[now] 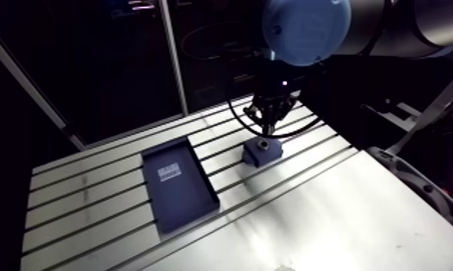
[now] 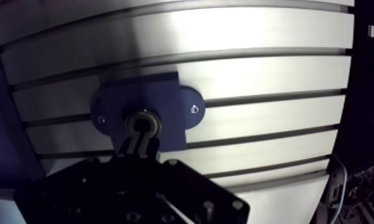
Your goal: Pick up the bearing and press it into the housing until flush.
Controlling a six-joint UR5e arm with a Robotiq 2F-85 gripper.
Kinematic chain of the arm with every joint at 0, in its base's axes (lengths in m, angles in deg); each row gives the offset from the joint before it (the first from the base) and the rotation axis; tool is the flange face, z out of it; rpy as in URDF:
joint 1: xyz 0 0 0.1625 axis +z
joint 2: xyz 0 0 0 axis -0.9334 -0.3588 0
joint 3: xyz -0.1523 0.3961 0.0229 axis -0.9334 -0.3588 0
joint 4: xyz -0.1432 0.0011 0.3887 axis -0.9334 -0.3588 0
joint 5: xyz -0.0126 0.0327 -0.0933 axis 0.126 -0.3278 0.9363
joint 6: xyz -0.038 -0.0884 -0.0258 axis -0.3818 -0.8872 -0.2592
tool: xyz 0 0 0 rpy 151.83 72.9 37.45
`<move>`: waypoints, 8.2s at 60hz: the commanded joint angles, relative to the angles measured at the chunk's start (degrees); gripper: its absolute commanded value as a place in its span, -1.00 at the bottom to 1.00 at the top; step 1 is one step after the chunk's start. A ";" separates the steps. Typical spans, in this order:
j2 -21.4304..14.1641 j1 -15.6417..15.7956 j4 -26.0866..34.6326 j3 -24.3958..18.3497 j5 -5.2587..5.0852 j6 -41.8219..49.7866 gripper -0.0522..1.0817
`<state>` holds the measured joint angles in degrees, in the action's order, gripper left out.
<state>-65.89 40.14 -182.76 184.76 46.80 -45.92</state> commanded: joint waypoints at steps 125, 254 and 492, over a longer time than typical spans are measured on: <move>1.80 0.43 -3.77 2.01 -0.46 -0.58 0.99; 2.50 0.26 -4.21 2.54 -0.02 -0.68 0.99; -14.89 12.65 31.93 -18.98 -5.34 9.70 -0.89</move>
<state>-80.25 52.32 -151.19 167.57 42.99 -37.73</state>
